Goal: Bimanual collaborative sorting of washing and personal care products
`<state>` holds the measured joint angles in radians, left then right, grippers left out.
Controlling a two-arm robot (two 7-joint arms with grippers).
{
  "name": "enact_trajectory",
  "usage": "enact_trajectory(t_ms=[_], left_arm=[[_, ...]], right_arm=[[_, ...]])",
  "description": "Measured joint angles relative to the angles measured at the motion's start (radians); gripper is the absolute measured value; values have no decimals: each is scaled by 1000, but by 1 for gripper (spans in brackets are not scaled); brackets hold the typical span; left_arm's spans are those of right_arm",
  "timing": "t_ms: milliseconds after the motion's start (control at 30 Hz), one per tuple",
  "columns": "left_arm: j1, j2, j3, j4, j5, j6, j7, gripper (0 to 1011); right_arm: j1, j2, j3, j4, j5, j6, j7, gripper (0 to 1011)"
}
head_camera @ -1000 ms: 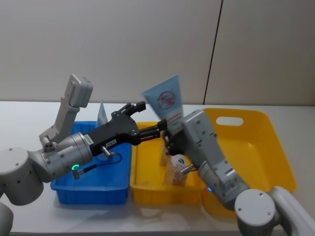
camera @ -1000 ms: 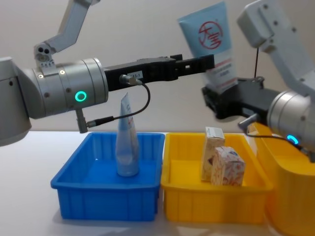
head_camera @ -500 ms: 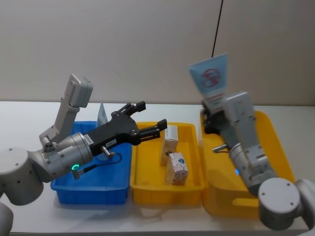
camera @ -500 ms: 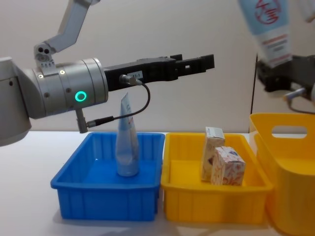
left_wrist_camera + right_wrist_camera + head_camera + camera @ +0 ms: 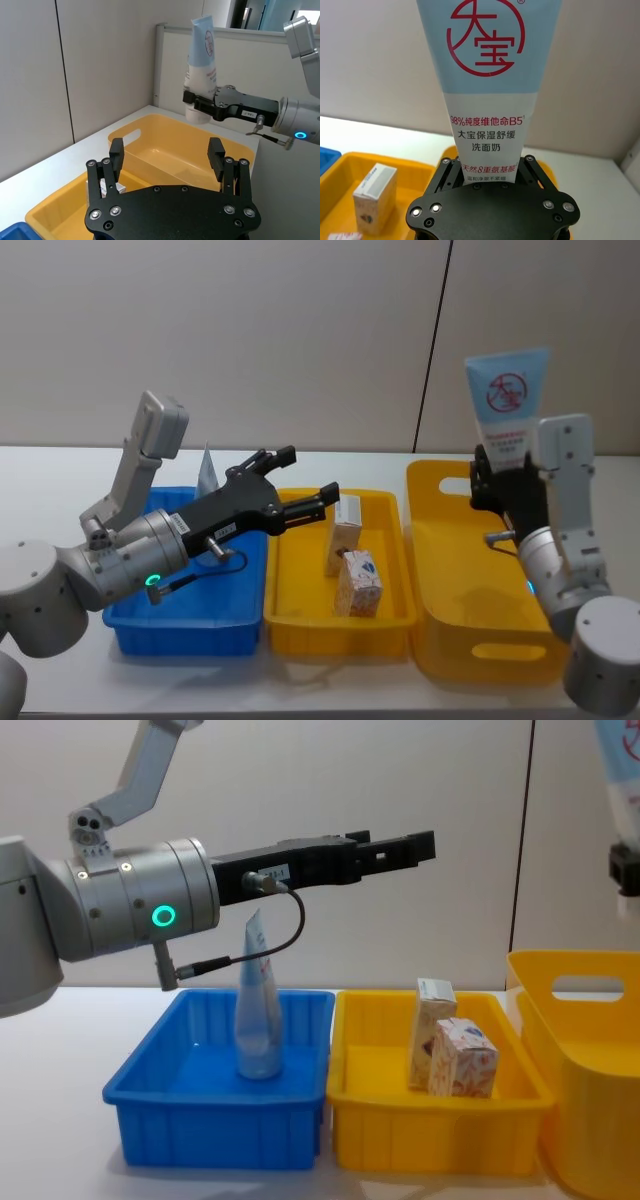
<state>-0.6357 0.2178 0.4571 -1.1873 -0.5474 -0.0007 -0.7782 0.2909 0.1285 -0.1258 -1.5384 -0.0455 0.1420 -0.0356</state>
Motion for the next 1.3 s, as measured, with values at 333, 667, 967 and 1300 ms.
enact_trajectory(t_ms=[333, 667, 967, 1300], left_arm=[[0, 0, 0, 0, 0, 0, 0, 1001], [0, 0, 0, 0, 0, 0, 0, 1001], [0, 0, 0, 0, 0, 0, 0, 1001], [0, 0, 0, 0, 0, 0, 0, 1001]], right_arm=[[-62, -34, 55, -105, 69, 178, 19, 296], [-104, -72, 87, -149, 104, 309, 11, 288], [-123, -90, 89, -146, 90, 318, -13, 284], [-133, -99, 88, -137, 76, 313, -27, 357]])
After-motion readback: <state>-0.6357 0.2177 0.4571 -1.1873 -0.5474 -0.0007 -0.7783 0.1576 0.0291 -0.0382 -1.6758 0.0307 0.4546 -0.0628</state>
